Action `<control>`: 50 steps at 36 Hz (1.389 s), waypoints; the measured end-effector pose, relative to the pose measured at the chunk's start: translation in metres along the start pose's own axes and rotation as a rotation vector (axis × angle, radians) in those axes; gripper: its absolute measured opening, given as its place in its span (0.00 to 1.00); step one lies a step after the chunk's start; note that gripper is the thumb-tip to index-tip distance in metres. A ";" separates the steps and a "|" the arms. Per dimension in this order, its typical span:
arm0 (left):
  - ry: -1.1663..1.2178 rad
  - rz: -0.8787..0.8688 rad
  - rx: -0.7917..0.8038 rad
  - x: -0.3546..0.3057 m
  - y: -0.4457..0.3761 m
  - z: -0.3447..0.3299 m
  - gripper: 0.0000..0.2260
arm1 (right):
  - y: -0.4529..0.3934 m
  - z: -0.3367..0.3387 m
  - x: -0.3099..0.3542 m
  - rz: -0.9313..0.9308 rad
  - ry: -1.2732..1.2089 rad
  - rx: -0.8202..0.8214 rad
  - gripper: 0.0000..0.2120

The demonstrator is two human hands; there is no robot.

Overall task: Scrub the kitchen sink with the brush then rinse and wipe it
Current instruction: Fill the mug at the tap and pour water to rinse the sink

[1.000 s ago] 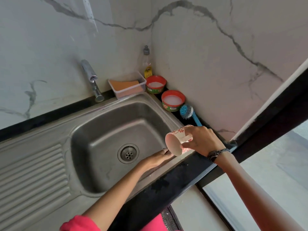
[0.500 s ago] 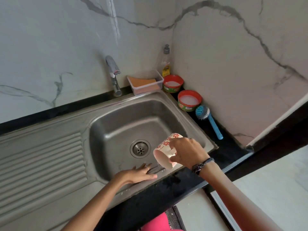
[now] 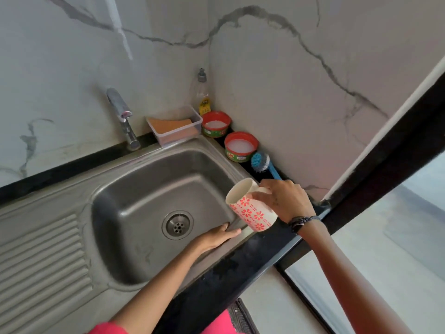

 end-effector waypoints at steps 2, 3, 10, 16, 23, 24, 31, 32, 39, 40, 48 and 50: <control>0.015 -0.008 -0.015 -0.011 -0.008 0.001 0.45 | 0.002 0.005 -0.006 -0.010 0.045 -0.016 0.17; 0.025 -0.027 -0.022 -0.015 -0.017 0.001 0.49 | 0.003 0.006 -0.008 -0.012 0.063 -0.017 0.18; 0.093 -0.028 -0.040 -0.029 -0.033 0.006 0.40 | 0.008 0.004 -0.017 -0.030 0.135 -0.010 0.19; 0.124 0.056 -0.075 -0.014 -0.092 0.003 0.55 | 0.005 -0.006 -0.031 -0.055 0.116 0.062 0.19; 0.073 0.132 -0.088 -0.044 -0.062 0.004 0.31 | -0.025 -0.015 -0.035 -0.019 0.210 0.223 0.20; 0.076 0.128 -0.106 -0.049 -0.062 0.006 0.30 | -0.031 -0.015 -0.035 -0.016 0.218 0.232 0.20; 0.120 0.123 -0.231 -0.067 -0.076 0.027 0.17 | -0.074 -0.014 -0.032 0.006 0.270 0.252 0.18; 0.150 0.155 -0.248 -0.066 -0.076 0.031 0.15 | -0.076 -0.013 -0.033 0.002 0.269 0.245 0.18; 0.632 0.124 -0.156 -0.056 -0.089 0.047 0.20 | -0.066 -0.008 -0.039 -0.059 0.223 0.091 0.18; 0.664 0.106 -0.125 -0.059 -0.088 0.047 0.16 | -0.064 -0.008 -0.041 -0.068 0.212 0.081 0.18; 0.577 -0.034 -0.153 -0.075 -0.082 0.053 0.09 | -0.086 -0.023 -0.047 -0.045 0.252 0.353 0.17; 0.663 -0.088 -0.195 -0.078 -0.079 0.066 0.16 | -0.102 -0.029 -0.043 -0.026 0.286 0.425 0.19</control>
Point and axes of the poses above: each hand's wrist, its own y-axis away from the middle knuckle, its own z-axis out of the back of the hand, x = y × z, the point moved 10 cm from there along -y, towards the middle knuckle, and after that the axes turned 13 degrees about z, right-handed, at the moved point
